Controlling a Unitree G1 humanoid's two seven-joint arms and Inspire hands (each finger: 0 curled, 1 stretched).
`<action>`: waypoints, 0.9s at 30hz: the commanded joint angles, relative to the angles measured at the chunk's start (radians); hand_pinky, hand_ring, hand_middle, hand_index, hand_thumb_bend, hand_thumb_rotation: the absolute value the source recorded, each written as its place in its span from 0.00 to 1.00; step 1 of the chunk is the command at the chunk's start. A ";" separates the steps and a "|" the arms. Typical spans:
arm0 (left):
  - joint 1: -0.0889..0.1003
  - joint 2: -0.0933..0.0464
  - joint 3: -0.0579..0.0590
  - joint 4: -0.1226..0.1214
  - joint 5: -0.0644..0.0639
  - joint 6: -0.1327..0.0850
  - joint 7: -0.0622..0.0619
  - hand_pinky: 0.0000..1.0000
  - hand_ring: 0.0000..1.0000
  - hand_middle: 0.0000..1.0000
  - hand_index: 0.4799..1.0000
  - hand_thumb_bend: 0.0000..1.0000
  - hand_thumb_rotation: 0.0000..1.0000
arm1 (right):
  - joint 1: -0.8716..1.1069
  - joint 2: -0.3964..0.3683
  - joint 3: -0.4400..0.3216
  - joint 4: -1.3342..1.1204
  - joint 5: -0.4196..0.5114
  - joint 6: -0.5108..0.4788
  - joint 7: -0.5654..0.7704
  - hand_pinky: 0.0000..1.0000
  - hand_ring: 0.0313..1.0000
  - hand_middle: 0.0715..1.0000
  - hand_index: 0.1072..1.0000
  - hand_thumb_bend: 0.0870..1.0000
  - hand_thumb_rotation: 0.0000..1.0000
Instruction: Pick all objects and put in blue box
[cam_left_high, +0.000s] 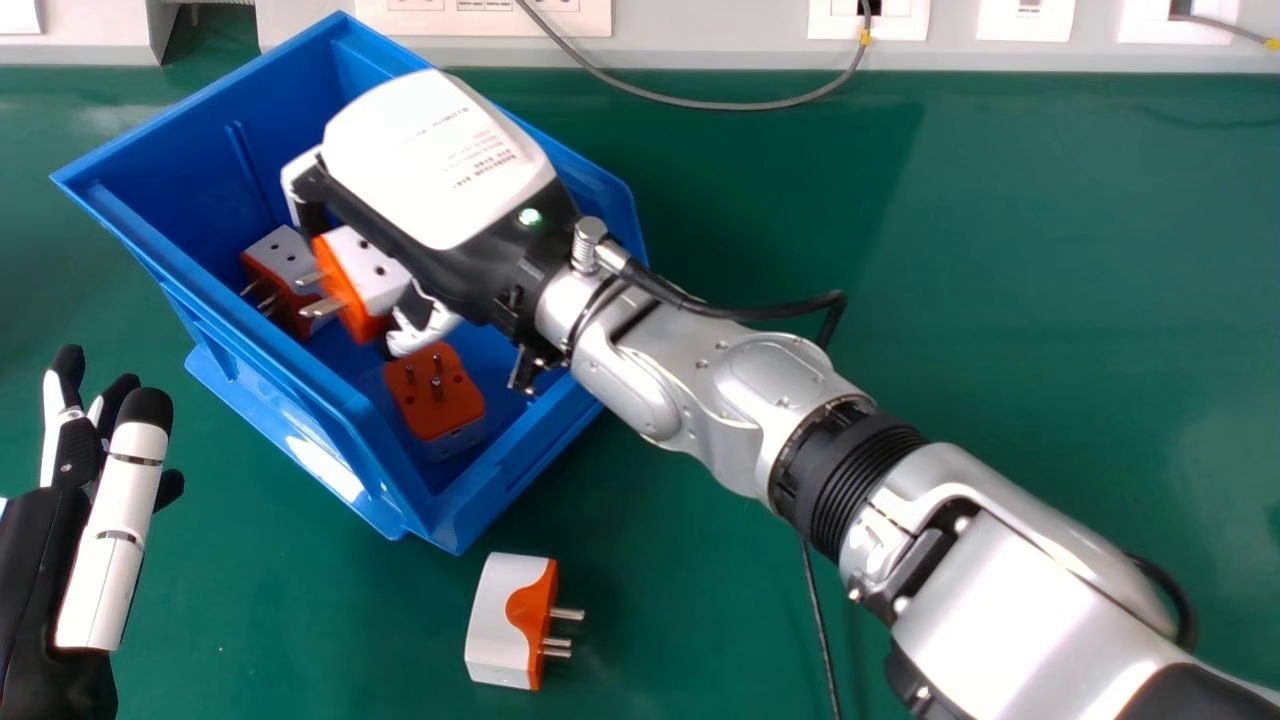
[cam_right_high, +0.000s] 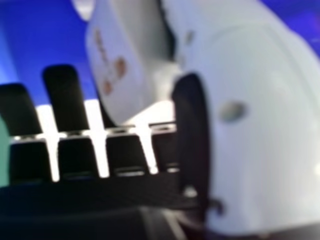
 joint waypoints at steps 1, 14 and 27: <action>0.001 -0.005 0.005 -0.022 -0.012 -0.008 0.005 0.90 0.96 0.99 1.00 0.40 0.98 | -0.037 0.046 0.007 -0.003 0.015 0.004 -0.025 0.33 0.41 0.43 0.46 0.45 0.00; -0.004 0.005 -0.001 -0.039 0.009 0.017 0.013 0.91 0.96 1.00 1.00 0.40 0.97 | -0.020 0.031 0.007 -0.007 0.074 -0.014 0.079 0.34 0.43 0.45 0.44 0.45 0.00; 0.001 0.011 -0.009 -0.059 0.029 0.040 0.016 0.91 0.97 1.00 1.00 0.39 0.97 | 0.002 0.013 0.038 -0.055 0.056 0.026 0.108 0.75 0.91 0.91 0.90 0.58 0.08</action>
